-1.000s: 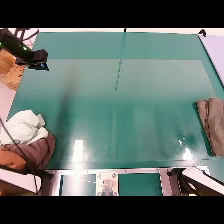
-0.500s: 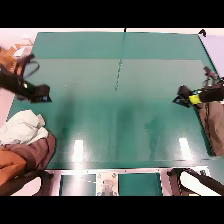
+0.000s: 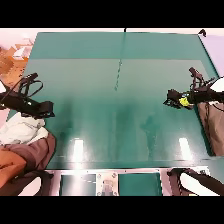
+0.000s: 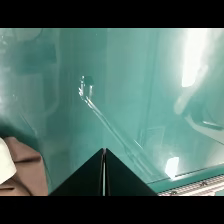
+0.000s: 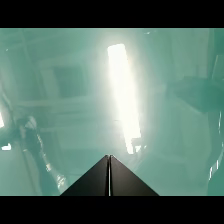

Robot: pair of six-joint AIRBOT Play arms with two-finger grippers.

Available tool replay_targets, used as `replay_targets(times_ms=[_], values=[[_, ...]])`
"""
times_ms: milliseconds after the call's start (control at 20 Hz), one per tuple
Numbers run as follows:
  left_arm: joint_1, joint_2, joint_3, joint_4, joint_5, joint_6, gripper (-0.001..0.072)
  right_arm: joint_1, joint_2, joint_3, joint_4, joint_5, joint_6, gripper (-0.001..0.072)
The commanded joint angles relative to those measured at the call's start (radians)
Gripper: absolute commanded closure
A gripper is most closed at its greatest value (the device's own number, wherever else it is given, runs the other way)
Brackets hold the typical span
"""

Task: Fold the shirts.

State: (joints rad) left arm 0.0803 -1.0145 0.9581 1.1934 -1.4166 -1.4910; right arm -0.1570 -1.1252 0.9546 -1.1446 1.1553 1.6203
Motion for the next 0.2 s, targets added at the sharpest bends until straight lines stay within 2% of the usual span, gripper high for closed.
replay_targets(times_ms=[0, 150], values=[[0.000, 0.005, -0.009, -0.002, -0.010, -0.001, 0.0687, 0.004, 0.000, -0.002, 0.000, -0.003, -0.002, 0.0701], [0.000, 0.005, -0.009, -0.002, -0.016, -0.001, 0.0687, 0.004, 0.000, -0.002, 0.001, -0.003, -0.002, 0.0700]])
